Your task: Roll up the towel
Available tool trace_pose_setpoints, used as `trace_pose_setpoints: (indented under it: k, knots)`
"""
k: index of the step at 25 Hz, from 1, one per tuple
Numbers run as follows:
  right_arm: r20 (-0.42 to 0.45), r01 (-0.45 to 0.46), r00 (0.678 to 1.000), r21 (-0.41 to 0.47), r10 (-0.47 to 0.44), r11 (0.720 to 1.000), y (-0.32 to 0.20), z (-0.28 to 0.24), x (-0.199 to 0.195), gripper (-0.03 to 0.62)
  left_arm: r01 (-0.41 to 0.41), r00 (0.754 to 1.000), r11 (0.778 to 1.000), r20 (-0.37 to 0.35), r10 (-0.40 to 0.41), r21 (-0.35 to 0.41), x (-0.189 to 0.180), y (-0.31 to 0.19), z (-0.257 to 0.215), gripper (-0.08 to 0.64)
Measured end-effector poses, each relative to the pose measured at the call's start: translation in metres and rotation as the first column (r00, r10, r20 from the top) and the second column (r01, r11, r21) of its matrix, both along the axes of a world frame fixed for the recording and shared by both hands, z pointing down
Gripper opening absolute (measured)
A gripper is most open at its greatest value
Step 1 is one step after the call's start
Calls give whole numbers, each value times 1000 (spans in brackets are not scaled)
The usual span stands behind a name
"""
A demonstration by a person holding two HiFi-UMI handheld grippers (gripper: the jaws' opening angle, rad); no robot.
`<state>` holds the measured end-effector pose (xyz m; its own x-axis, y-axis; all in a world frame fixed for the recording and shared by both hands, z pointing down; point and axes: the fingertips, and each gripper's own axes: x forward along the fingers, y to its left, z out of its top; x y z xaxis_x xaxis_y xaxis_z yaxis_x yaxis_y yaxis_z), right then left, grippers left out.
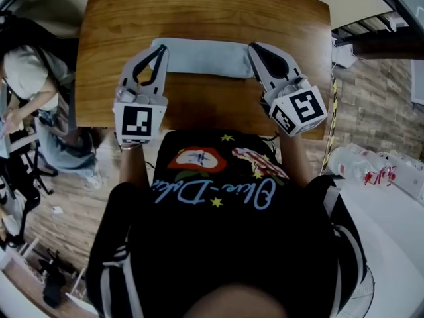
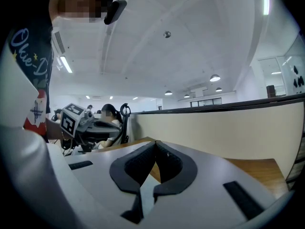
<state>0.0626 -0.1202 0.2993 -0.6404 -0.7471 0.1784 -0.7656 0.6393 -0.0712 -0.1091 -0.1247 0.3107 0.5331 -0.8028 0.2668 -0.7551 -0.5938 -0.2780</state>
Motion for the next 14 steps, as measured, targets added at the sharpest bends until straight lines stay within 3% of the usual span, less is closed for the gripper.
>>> trace_pose_setpoints:
  k: [14]
  knots:
    - [-15, -7, 1000, 1, 7, 1000, 6, 0, 2, 0, 17, 1000, 1000, 11, -17, 7, -6, 5, -1, 6]
